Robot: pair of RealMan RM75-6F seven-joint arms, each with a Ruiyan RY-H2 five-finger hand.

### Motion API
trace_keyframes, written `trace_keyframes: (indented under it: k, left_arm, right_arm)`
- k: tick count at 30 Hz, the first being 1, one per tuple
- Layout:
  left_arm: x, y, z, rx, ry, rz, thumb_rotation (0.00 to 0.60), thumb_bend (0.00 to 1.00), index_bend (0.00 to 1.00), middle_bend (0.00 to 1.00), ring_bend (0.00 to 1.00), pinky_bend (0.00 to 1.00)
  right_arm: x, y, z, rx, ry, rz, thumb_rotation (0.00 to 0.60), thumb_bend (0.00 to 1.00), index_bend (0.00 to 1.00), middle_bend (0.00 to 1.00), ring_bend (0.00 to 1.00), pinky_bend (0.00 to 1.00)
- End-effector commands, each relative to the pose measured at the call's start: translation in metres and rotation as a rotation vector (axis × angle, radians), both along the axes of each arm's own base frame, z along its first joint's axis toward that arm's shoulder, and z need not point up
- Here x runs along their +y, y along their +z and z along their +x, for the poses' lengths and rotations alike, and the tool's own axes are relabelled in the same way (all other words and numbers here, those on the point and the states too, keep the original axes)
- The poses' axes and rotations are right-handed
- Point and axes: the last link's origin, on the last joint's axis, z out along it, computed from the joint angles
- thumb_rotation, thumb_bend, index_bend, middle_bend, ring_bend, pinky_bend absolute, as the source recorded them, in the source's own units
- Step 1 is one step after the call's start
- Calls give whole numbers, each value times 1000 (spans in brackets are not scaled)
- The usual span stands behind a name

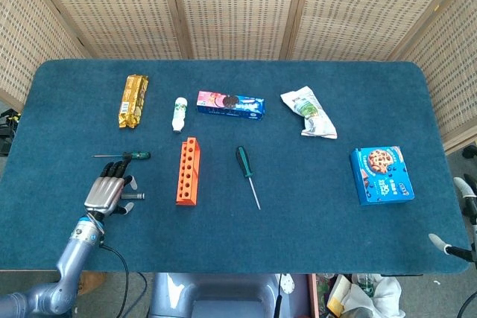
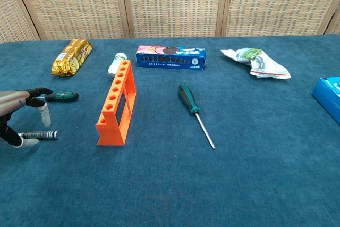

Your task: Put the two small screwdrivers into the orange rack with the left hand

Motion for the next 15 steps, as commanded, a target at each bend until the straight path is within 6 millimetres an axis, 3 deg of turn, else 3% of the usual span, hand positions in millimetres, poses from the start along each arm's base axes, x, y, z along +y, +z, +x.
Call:
trace_keyframes:
  k: [1, 15]
  left_arm:
    - [2, -2, 0, 3, 7, 4, 600, 266, 446, 0, 0, 0]
    - [6, -9, 2, 23, 10, -1, 600, 265, 491, 0, 0, 0]
  right_arm:
    - [0, 0, 0, -1, 0, 1, 600, 0, 0, 0, 0, 0]
    - [-2, -1, -1, -4, -6, 7, 600, 0, 0, 0, 0, 0]
